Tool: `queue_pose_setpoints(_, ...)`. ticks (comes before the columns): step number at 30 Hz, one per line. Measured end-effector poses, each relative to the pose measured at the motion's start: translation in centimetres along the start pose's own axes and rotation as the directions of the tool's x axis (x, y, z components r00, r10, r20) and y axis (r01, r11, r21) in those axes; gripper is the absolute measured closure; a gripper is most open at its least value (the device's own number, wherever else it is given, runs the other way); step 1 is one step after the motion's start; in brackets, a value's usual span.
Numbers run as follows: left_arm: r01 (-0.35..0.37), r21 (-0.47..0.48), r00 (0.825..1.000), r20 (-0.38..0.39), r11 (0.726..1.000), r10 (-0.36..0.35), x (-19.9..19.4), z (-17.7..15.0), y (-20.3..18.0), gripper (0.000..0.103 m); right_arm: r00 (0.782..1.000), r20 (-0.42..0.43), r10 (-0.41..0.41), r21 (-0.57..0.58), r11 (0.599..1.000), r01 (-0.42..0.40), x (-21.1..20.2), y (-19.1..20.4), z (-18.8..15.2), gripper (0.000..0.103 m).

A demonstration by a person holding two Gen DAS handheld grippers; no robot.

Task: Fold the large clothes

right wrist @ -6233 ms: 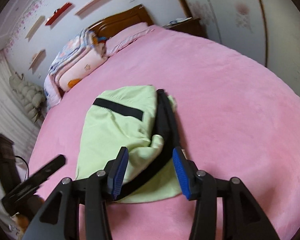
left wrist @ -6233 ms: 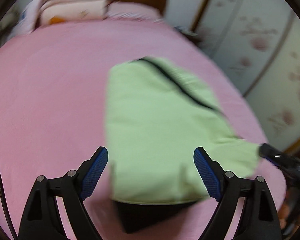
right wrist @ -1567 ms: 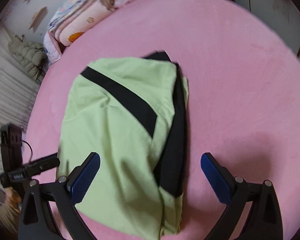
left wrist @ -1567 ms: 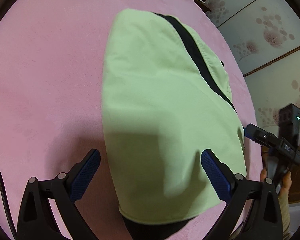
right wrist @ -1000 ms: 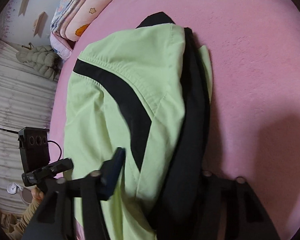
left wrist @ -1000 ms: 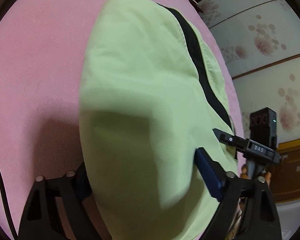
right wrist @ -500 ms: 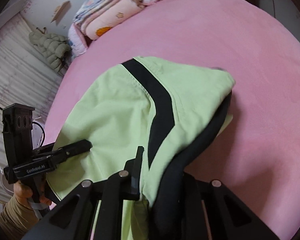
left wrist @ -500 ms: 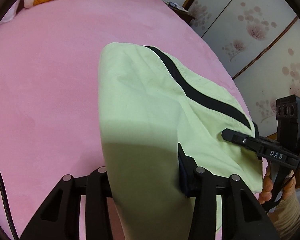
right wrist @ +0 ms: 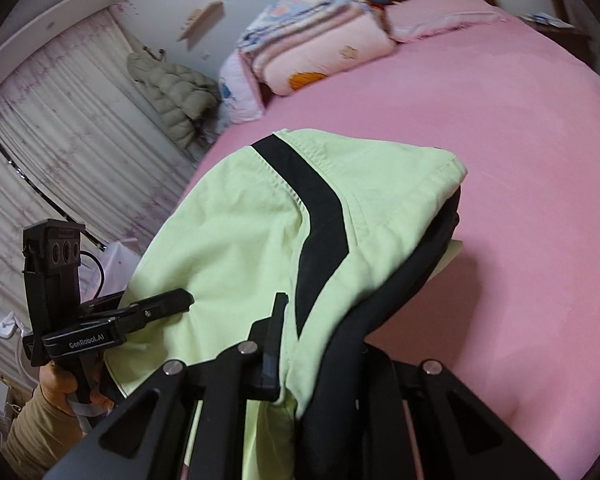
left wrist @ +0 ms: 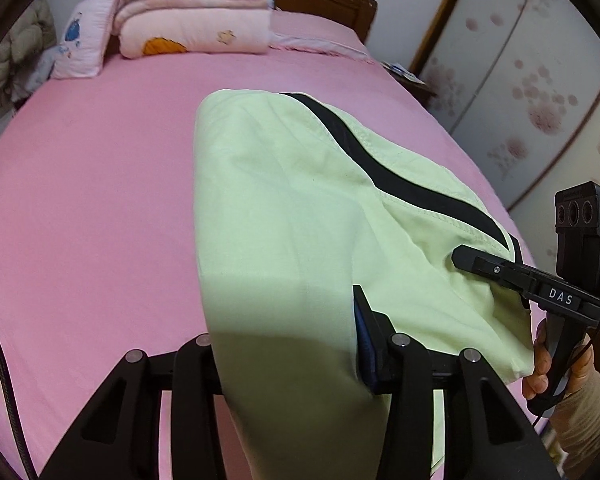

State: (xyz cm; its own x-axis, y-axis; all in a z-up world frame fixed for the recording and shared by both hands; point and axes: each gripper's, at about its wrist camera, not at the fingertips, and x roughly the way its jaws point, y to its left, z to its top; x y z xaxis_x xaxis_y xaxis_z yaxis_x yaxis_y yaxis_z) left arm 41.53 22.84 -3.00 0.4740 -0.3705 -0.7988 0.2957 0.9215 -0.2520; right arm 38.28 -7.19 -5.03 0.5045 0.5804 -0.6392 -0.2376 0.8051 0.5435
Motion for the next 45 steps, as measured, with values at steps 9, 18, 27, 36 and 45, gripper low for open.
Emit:
queue_pose_setpoints(9, -0.024, -0.074, 0.999, -0.034, 0.997, 0.021, 11.2, 2.7, 15.1, 0.057, 0.999, 0.028, -0.029, 0.051, 0.998, 0.028, 16.4, 0.2, 4.6, 0.09)
queue_pose_setpoints(18, -0.152, -0.153, 0.988, -0.011, 0.976, 0.152, 13.8, -0.4, 19.1, 0.004, 0.974, -0.058, -0.217, -0.015, 0.976, 0.217, 22.6, -1.1, 2.5, 0.063)
queue_pose_setpoints(27, -0.345, -0.127, 0.938, -0.022, 0.93, 0.345, 7.9, -0.5, 14.2, 0.004, 0.946, -0.1, -0.309, -0.02, 0.951, 0.309, 17.9, 0.1, 3.0, 0.054)
queue_pose_setpoints(36, -0.349, -0.116, 0.935, 0.027, 0.93, 0.354, -2.1, -0.9, 6.7, 0.004, 0.949, -0.045, -0.313, -0.041, 0.949, 0.311, 6.9, 5.4, 2.6, 0.054)
queue_pose_setpoints(45, -0.327, -0.105, 0.939, 0.076, 0.939, 0.336, -15.2, -3.7, -5.1, 0.004, 0.964, 0.031, -0.264, -0.075, 0.961, 0.266, -6.4, 12.2, 0.1, 0.047)
